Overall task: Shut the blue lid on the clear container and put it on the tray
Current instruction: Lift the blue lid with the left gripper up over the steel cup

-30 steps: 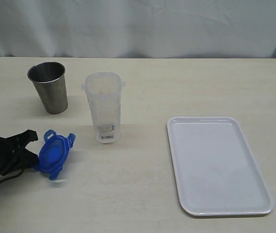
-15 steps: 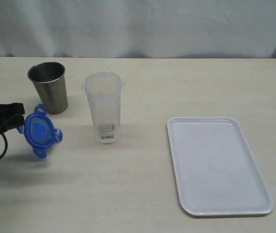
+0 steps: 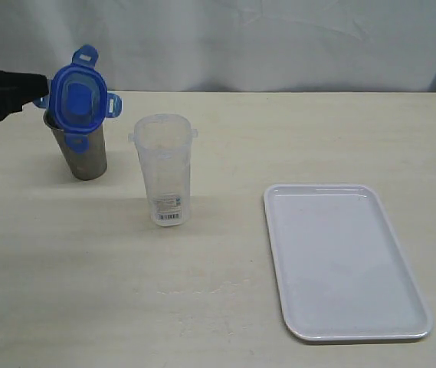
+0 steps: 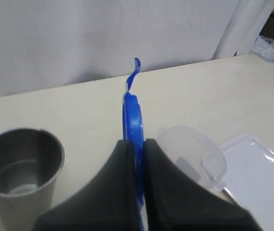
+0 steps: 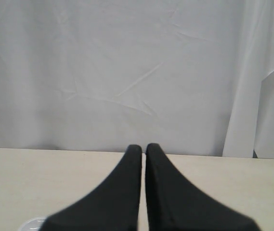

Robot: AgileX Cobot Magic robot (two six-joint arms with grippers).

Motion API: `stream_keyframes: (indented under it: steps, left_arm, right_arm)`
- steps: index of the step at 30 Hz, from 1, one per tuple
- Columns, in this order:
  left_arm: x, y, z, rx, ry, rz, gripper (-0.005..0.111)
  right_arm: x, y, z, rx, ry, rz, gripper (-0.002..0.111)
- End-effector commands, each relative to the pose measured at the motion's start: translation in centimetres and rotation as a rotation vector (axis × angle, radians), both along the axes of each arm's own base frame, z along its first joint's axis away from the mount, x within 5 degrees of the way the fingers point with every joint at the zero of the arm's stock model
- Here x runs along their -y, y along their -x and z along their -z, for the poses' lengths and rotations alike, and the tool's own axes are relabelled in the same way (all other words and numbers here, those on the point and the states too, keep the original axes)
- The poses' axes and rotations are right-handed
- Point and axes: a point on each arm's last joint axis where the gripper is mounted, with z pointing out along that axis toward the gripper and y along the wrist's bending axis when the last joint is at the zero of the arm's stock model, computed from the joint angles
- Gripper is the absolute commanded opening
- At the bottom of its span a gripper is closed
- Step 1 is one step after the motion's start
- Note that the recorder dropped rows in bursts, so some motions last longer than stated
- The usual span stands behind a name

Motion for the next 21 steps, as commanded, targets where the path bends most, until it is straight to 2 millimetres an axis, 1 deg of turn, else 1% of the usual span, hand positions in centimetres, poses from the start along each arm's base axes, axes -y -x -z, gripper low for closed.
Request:
stream_keyframes:
  steps: [1, 2, 3, 5, 7, 10, 15, 21]
  left_arm:
    - [0.2, -0.5, -2.2, 0.131, -0.1, 0.062, 0.0]
    - [0.1, -0.6, -2.5, 0.152, -0.124, 0.068, 0.0]
    - [0.1, -0.8, -2.9, 0.216, -0.215, 0.097, 0.0]
    - [0.3, -0.9, -3.5, 0.31, -0.33, 0.152, 0.0]
    - [0.4, -1.2, -4.0, 0.333, -0.324, 0.169, 0.0]
    - [0.9, -1.9, -4.2, 0.367, -0.272, 0.253, 0.0]
    - [0.9, -3.6, -3.5, 0.362, -0.226, 0.309, 0.0]
    - [0.7, -6.4, -3.3, 0.377, -0.194, 0.358, 0.0]
  right_arm:
    - [0.0, 0.0, 0.0, 0.004, -0.006, 0.002, 0.004]
    - [0.0, 0.0, 0.0, 0.004, -0.006, 0.002, 0.004]
    - [0.0, 0.0, 0.0, 0.006, -0.006, 0.002, 0.004]
    - [0.0, 0.0, 0.0, 0.006, -0.006, 0.002, 0.004]
    - [0.0, 0.0, 0.0, 0.006, -0.006, 0.002, 0.004]
    - [0.0, 0.0, 0.0, 0.01, -0.006, 0.002, 0.004]
    - [0.0, 0.0, 0.0, 0.012, -0.006, 0.001, 0.004]
    - [0.0, 0.0, -0.1, 0.014, -0.006, 0.001, 0.004]
